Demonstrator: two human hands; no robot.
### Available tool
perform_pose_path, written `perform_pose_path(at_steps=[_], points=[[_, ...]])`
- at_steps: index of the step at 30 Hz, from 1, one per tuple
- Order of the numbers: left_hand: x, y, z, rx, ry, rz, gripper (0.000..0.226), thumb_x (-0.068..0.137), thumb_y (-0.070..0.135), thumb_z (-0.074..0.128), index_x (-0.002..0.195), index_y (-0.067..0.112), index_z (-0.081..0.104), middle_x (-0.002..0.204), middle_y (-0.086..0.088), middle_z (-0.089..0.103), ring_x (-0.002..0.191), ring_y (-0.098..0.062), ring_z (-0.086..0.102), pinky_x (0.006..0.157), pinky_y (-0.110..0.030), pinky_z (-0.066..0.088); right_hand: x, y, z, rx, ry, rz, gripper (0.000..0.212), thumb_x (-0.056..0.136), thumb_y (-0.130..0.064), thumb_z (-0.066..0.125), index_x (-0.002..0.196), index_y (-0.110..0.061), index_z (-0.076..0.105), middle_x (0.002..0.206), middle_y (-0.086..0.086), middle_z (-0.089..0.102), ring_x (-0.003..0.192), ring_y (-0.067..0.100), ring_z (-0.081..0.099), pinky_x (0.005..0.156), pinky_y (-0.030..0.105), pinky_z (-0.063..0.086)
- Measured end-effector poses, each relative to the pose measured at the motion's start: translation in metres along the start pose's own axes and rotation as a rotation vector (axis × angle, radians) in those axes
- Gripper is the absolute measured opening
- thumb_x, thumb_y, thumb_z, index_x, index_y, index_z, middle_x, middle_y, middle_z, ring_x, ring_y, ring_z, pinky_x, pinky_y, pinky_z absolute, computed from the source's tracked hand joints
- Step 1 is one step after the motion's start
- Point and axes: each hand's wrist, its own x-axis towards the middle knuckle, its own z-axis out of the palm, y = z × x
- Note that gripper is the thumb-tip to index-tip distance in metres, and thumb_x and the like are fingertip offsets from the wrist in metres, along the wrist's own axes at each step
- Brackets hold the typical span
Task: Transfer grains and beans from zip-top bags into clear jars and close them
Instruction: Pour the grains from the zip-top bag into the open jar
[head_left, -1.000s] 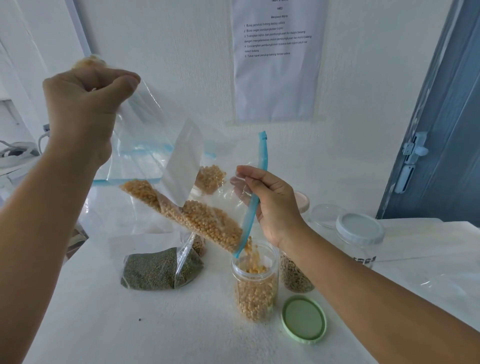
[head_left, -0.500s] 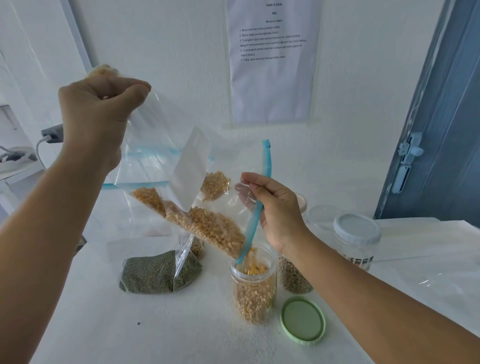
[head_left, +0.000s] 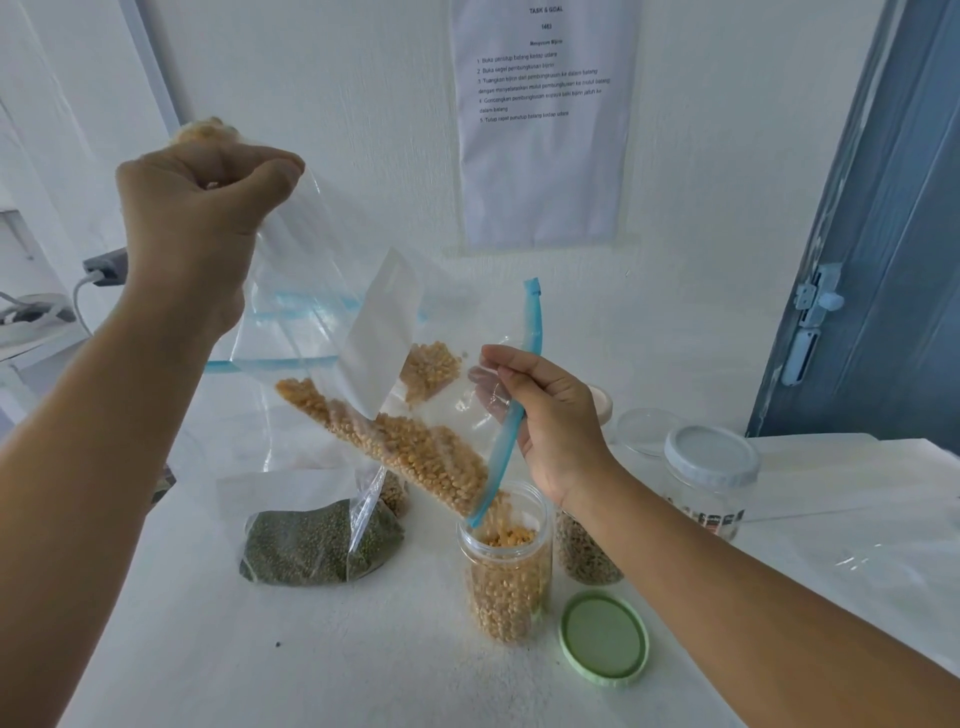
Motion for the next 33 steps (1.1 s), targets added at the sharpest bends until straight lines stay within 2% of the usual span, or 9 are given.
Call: perform_pose_path(at_steps=[5,9,12,14,17,26,33], points=[[0.0,0.002,0.003,0.016,0.006,0.003,0.014,0.078,0.018,0.084,0.079,0.032,0.083,0.071,0.019,0.064,0.092,0.002,0.058,0.083,-0.023,0.044,-0.001,0.001,-0.002,-0.008,0.018,0.008,0.031,0.103,0.005,0.052,0.1,-0.009,0.079,0.101,0.013,0.077,0.102,0.024,0.075,0.089,0.028,0.059],[0.0,0.001,0.006,0.043,0.023,0.003,0.014,0.077,0.02,0.084,0.091,0.018,0.083,0.069,0.02,0.066,0.092,-0.001,0.058,0.083,-0.024,0.044,0.0,0.0,-0.004,0.003,0.033,-0.003,0.033,0.103,0.005,0.052,0.098,-0.01,0.08,0.102,0.016,0.077,0.102,0.026,0.074,0.091,0.029,0.059],[0.002,0.001,0.006,0.034,0.016,0.0,0.01,0.076,0.022,0.085,0.081,0.031,0.084,0.071,0.02,0.068,0.096,-0.003,0.059,0.088,-0.025,0.045,0.001,0.001,-0.003,0.001,0.024,-0.005,0.036,0.103,0.005,0.052,0.095,-0.012,0.082,0.102,0.017,0.077,0.103,0.027,0.073,0.091,0.029,0.059],[0.001,0.0,0.006,0.029,-0.005,0.003,0.014,0.076,0.021,0.085,0.075,0.035,0.083,0.072,0.02,0.068,0.093,-0.002,0.058,0.087,-0.023,0.046,0.0,0.003,-0.003,0.001,0.023,0.003,0.035,0.103,0.005,0.052,0.095,-0.012,0.082,0.102,0.016,0.077,0.103,0.026,0.074,0.09,0.028,0.059],[0.002,0.001,0.006,0.023,-0.003,0.005,0.016,0.077,0.02,0.085,0.074,0.035,0.083,0.072,0.016,0.065,0.088,-0.001,0.057,0.082,-0.021,0.046,0.001,0.002,-0.003,-0.003,0.02,0.003,0.034,0.103,0.004,0.052,0.097,-0.013,0.081,0.102,0.015,0.077,0.103,0.025,0.074,0.089,0.027,0.058],[0.002,0.005,0.01,0.036,-0.024,0.034,0.02,0.077,0.021,0.084,0.073,0.04,0.082,0.078,0.005,0.062,0.086,-0.002,0.055,0.08,-0.019,0.047,0.003,0.001,-0.004,0.003,0.028,-0.008,0.031,0.102,0.004,0.053,0.099,-0.01,0.08,0.103,0.015,0.077,0.103,0.026,0.074,0.09,0.028,0.059],[-0.003,0.001,0.013,0.032,-0.018,0.009,0.015,0.077,0.019,0.084,0.079,0.034,0.082,0.069,0.02,0.065,0.082,0.001,0.058,0.076,-0.018,0.046,-0.001,0.004,-0.006,0.0,0.038,0.005,0.035,0.102,0.004,0.053,0.095,-0.013,0.082,0.102,0.014,0.077,0.101,0.025,0.074,0.088,0.026,0.059]])
